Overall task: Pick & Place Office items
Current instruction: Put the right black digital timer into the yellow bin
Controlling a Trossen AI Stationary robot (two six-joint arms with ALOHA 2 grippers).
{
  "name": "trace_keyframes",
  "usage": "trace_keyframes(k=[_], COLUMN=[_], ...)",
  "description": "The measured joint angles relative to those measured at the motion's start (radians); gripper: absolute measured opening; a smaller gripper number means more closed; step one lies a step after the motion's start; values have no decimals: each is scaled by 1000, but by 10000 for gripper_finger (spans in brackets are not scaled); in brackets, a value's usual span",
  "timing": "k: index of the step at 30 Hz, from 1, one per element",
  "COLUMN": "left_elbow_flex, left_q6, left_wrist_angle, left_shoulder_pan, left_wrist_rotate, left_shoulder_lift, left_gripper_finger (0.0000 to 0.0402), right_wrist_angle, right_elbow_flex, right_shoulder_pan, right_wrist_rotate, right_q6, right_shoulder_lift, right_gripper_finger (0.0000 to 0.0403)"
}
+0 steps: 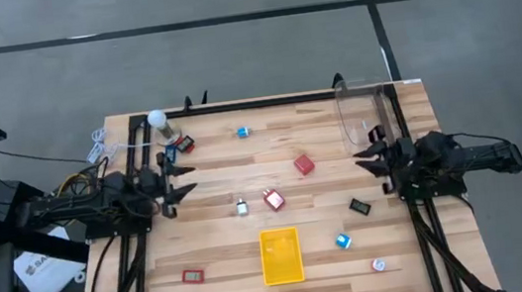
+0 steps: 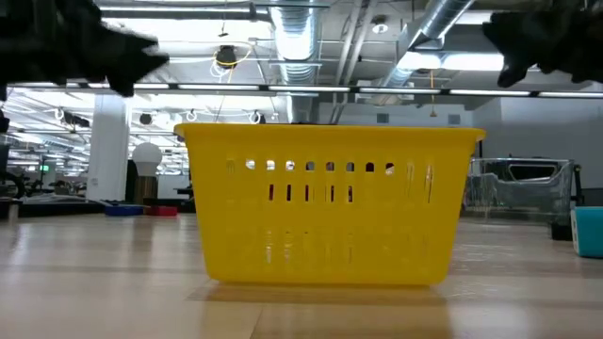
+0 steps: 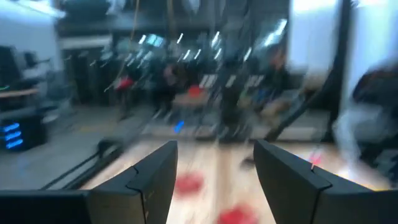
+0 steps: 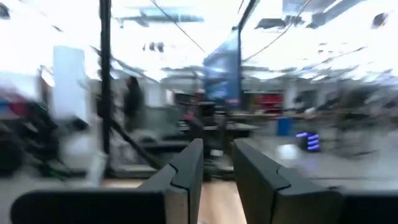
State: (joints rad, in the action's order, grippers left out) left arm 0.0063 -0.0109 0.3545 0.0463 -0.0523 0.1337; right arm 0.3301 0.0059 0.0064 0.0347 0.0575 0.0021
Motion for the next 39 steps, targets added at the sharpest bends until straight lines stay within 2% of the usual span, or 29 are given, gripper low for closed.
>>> trace_keyframes(k=[1, 5, 6, 7, 9, 11, 15, 18, 20, 22, 26, 28, 32, 34, 36, 39], left_elbow_flex=[0, 0, 0, 0, 0, 0, 0, 0, 0, 10, 56, 57, 59, 59, 59, 59], left_q6=[-26, -139, -177, -210, -231, -191, 3, 127, 201, 246, 264, 264, 232, 196, 186, 110], left_wrist_angle=[33, 69, 68, 68, 83, 169, 460, 654, 751, 814, 888, 887, 883, 872, 841, 809], left_shoulder_pan=[0, -29, -51, -83, -162, -250, -405, -470, -483, -475, -452, -447, -443, -443, -443, -443], left_wrist_rotate=[77, 545, 630, 681, 688, 640, 585, 570, 510, 365, -216, -361, -420, -470, -464, -397], left_shoulder_lift=[0, 21, 35, 51, 91, 148, 299, 411, 476, 524, 542, 542, 542, 549, 560, 578], left_gripper_finger=[209, 209, 209, 209, 209, 209, 209, 209, 209, 209, 209, 209, 209, 209, 209, 209], right_wrist_angle=[17, 11, 10, 16, 26, 93, 280, 395, 417, 437, 435, 435, 437, 434, 434, 433], right_elbow_flex=[0, 0, 0, 0, 0, 0, 0, 4, 23, 52, 100, 126, 184, 213, 248, 300], right_shoulder_pan=[8, 75, 108, 148, 252, 362, 548, 633, 666, 681, 686, 685, 685, 686, 685, 686], right_wrist_rotate=[39, 280, 332, 360, 350, 273, 142, 93, 33, -56, -192, -221, -231, -275, -321, -439], right_q6=[46, 165, 197, 226, 246, 201, -10, -160, -229, -269, -301, -301, -290, -292, -313, -349], right_shoulder_lift=[0, 17, 26, 40, 69, 110, 215, 289, 326, 352, 404, 437, 512, 557, 607, 680], right_gripper_finger=[82, 82, 82, 82, 82, 82, 82, 82, 82, 82, 82, 82, 82, 82, 82, 82])
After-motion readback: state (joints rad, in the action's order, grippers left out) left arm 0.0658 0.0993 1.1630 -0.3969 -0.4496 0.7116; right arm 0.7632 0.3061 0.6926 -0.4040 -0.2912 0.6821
